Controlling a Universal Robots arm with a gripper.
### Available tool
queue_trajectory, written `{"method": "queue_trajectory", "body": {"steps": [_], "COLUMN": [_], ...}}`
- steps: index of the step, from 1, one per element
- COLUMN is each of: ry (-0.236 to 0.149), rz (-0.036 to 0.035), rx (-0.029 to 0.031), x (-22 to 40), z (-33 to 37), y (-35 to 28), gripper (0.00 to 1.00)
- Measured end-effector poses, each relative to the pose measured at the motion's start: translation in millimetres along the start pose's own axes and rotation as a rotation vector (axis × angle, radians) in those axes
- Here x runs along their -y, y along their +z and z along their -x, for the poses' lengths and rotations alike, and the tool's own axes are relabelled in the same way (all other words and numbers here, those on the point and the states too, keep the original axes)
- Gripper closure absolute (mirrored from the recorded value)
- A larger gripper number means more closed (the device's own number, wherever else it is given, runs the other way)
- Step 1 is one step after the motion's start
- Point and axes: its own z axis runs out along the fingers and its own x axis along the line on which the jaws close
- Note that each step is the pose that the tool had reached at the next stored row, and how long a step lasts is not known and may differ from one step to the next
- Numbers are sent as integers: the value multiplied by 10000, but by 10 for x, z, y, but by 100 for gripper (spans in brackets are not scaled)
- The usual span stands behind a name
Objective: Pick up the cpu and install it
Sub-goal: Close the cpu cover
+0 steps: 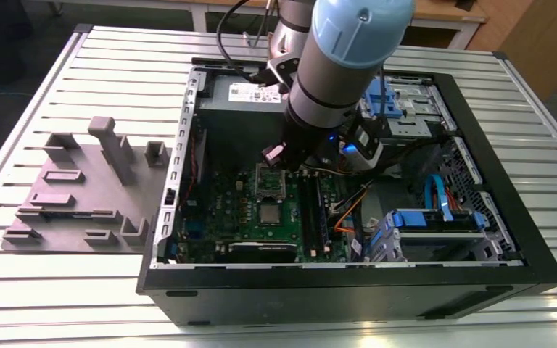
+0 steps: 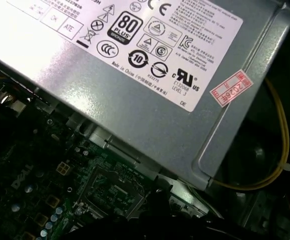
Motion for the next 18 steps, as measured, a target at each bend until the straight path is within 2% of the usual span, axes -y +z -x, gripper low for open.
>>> {"method": "queue_trajectory", "body": {"steps": [18], "ry": [7], "rz": [8], "rx": [-27], "x": [43], "z": [-26], "y": [-65], "gripper": [89]}}
